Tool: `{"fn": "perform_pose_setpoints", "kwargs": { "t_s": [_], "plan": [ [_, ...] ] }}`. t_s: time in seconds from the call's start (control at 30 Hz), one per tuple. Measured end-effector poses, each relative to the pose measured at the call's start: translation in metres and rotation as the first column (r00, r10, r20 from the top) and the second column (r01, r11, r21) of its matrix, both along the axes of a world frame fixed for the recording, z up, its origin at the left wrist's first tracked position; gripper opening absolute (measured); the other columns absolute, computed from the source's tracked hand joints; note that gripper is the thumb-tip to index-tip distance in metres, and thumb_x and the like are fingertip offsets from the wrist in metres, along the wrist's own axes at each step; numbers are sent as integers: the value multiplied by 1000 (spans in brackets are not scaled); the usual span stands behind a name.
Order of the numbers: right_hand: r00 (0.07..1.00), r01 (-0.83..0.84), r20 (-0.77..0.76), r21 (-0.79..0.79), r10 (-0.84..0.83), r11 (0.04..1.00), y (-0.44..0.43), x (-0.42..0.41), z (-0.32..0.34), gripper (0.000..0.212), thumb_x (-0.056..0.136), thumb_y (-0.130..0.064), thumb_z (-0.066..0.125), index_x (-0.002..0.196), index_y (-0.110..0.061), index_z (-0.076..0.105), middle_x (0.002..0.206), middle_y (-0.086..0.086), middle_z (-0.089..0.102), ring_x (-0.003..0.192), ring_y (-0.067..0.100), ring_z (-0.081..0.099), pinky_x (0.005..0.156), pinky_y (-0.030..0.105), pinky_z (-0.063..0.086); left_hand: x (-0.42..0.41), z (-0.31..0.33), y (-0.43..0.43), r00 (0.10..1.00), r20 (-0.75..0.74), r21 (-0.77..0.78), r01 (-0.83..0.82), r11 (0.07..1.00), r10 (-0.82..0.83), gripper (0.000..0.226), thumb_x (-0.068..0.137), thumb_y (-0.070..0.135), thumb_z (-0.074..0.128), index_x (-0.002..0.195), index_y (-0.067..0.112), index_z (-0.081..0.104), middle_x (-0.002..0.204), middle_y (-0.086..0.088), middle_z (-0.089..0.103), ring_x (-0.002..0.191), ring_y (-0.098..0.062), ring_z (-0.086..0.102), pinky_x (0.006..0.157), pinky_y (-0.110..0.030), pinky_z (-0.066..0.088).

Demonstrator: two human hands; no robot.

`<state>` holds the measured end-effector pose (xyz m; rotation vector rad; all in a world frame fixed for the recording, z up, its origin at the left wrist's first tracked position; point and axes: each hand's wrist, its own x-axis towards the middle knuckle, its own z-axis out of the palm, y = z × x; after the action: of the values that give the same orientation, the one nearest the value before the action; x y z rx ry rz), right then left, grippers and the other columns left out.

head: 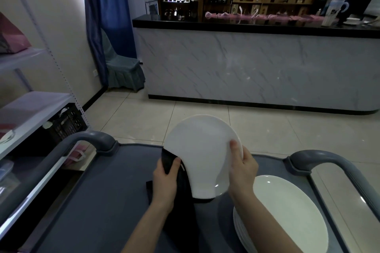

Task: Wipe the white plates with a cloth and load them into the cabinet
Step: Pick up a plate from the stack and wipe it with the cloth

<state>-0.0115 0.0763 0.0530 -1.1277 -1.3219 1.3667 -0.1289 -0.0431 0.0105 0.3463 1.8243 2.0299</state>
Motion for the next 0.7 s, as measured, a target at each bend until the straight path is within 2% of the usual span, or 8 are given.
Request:
{"fn": "perform_pose_setpoints", "kwargs": {
  "t_s": [0.07,0.17,0.27,0.3,0.37,0.47,0.57,0.7],
  "plan": [
    [1000,26,-10,-46,-26,999,-6,-3,-2,33,95,-45,56,73,-22,64,65,-11,62,63,5,56,56,22,44,3,-4,4,998,48,7,-38,999,37,14,92,22,67,101,34,65,95,17,73,88,3,67,75,-18,52],
    [974,-157,178,93,139,983,-2,3,-2,18,98,-42,52,96,-30,65,86,-14,67,87,14,62,65,22,44,-11,-5,3,995,71,-4,-70,998,71,6,93,19,66,94,25,68,88,8,74,82,-5,68,67,-19,51],
    [894,-364,371,276,251,890,7,17,2,50,95,-33,62,142,-25,48,136,-10,57,123,11,54,99,28,45,-25,-6,-2,996,30,-13,-79,997,80,7,94,19,65,88,21,69,78,11,74,72,-1,67,59,-14,50],
    [866,-432,434,398,249,810,9,22,5,58,92,-31,66,145,-21,45,146,-7,48,131,10,46,107,28,39,-29,-6,-3,997,16,-25,-78,997,79,10,94,20,64,86,20,69,75,11,74,70,-1,66,57,-15,50],
    [743,-643,636,591,210,487,11,30,9,63,87,-36,71,143,-16,49,154,0,37,140,13,35,115,32,29,-35,-7,-4,997,8,-60,-71,996,72,13,95,21,62,85,18,69,75,6,74,71,-6,66,62,-23,53],
    [427,-904,890,417,161,98,5,32,9,78,82,-52,69,148,-19,42,159,-1,26,149,17,17,123,41,13,-37,-7,0,998,31,-63,-58,996,60,15,96,21,61,86,14,70,82,-1,74,79,-14,65,73,-35,53],
    [308,-950,950,305,-40,-64,1,27,2,75,82,-41,72,148,-22,42,158,1,30,147,21,25,120,46,22,-38,-5,4,997,77,-53,-9,999,14,18,96,24,61,89,12,72,87,-4,76,84,-19,68,79,-38,55],
    [411,-910,867,371,-282,-185,-5,25,-10,54,86,-18,61,139,-24,55,147,3,50,136,26,47,102,48,47,-42,3,6,994,107,-63,21,998,-15,22,96,28,61,86,12,72,86,-8,76,82,-24,69,78,-42,55]
  ]
}}
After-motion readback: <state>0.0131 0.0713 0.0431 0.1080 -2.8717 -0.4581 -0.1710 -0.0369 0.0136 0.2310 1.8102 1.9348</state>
